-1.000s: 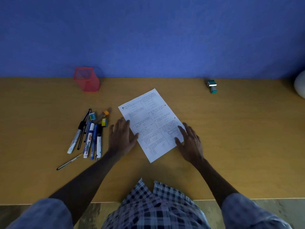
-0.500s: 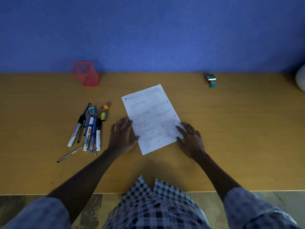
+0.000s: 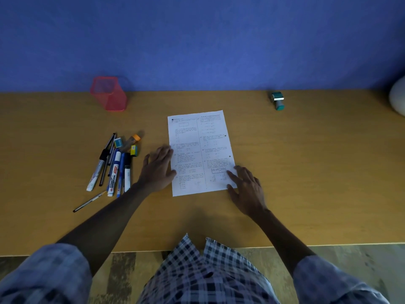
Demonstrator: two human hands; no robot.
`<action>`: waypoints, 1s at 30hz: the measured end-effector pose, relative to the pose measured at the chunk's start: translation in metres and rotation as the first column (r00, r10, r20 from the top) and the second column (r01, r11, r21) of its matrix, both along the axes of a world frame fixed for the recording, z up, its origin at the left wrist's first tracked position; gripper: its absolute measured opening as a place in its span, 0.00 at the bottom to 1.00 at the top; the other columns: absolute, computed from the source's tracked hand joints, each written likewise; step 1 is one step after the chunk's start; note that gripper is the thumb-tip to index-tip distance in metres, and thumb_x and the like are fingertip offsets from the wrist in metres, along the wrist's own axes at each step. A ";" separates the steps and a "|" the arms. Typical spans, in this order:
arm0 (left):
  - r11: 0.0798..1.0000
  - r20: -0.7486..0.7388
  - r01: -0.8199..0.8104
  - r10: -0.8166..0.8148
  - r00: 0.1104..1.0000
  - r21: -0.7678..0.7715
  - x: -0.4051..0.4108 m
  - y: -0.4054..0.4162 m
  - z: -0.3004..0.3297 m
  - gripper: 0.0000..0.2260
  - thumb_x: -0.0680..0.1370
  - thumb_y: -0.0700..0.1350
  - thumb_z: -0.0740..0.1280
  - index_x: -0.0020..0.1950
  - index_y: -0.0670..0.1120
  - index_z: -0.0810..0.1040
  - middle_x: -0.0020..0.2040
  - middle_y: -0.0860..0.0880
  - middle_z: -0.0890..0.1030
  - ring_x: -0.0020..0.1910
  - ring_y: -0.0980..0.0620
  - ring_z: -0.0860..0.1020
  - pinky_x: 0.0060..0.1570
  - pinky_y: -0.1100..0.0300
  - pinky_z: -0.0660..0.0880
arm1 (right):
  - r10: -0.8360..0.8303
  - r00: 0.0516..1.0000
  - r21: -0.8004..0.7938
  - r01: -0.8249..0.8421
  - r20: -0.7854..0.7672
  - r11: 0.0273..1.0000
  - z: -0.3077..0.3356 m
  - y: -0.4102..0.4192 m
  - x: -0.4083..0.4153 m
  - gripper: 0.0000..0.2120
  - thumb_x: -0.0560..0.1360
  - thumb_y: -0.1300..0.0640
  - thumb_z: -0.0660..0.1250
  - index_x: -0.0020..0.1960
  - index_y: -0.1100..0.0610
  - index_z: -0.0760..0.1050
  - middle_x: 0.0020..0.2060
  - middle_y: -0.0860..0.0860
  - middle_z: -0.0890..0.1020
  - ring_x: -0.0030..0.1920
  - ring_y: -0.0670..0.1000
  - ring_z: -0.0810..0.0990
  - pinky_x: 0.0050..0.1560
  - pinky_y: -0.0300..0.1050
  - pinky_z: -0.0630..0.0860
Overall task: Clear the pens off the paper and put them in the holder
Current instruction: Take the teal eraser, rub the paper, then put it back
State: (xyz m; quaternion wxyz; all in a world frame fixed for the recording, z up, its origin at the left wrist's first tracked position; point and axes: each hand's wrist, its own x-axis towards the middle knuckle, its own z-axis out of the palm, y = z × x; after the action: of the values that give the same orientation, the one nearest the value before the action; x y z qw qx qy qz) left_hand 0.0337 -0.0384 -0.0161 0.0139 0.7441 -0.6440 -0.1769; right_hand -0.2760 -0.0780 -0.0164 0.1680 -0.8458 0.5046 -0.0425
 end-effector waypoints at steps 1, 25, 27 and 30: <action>1.000 0.001 0.005 -0.005 1.000 0.002 0.001 0.000 -0.001 0.34 0.80 0.53 0.61 0.80 0.45 0.50 0.82 0.50 0.47 0.80 0.50 0.43 0.76 0.40 0.47 | 0.004 1.000 -0.005 -0.004 0.005 1.000 0.000 0.002 0.001 0.22 0.78 0.50 0.64 0.71 0.52 0.71 0.72 0.54 0.69 0.73 0.55 0.66 0.65 0.58 0.72; 0.999 0.009 0.039 -0.039 0.999 0.007 0.012 -0.011 -0.005 0.33 0.80 0.51 0.60 0.80 0.44 0.49 0.82 0.49 0.47 0.80 0.50 0.46 0.77 0.42 0.51 | 0.002 1.000 0.009 -0.002 0.028 1.000 -0.002 0.002 0.009 0.22 0.78 0.49 0.63 0.71 0.52 0.70 0.72 0.54 0.69 0.71 0.55 0.68 0.65 0.56 0.72; 0.999 0.004 0.034 -0.034 0.999 -0.004 0.011 -0.010 -0.006 0.32 0.81 0.51 0.59 0.80 0.44 0.49 0.82 0.49 0.48 0.80 0.50 0.47 0.76 0.42 0.52 | -0.007 0.999 0.012 0.006 0.041 1.000 -0.002 0.000 0.009 0.23 0.78 0.48 0.63 0.71 0.53 0.69 0.71 0.53 0.70 0.71 0.55 0.69 0.64 0.55 0.72; 0.998 -0.002 0.018 -0.018 1.000 -0.055 0.009 -0.009 -0.006 0.30 0.82 0.51 0.57 0.80 0.44 0.51 0.81 0.48 0.51 0.80 0.49 0.49 0.76 0.41 0.52 | -0.029 0.997 0.001 0.029 0.077 1.000 0.000 -0.003 0.008 0.24 0.77 0.48 0.64 0.71 0.54 0.69 0.70 0.53 0.71 0.68 0.55 0.72 0.63 0.54 0.73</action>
State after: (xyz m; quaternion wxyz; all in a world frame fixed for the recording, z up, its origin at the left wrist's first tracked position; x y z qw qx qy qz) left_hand 0.0428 -0.0476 -0.0223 0.0338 0.7375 -0.6552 -0.1602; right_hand -0.2677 -0.0813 -0.0166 0.1867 -0.8361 0.5099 -0.0774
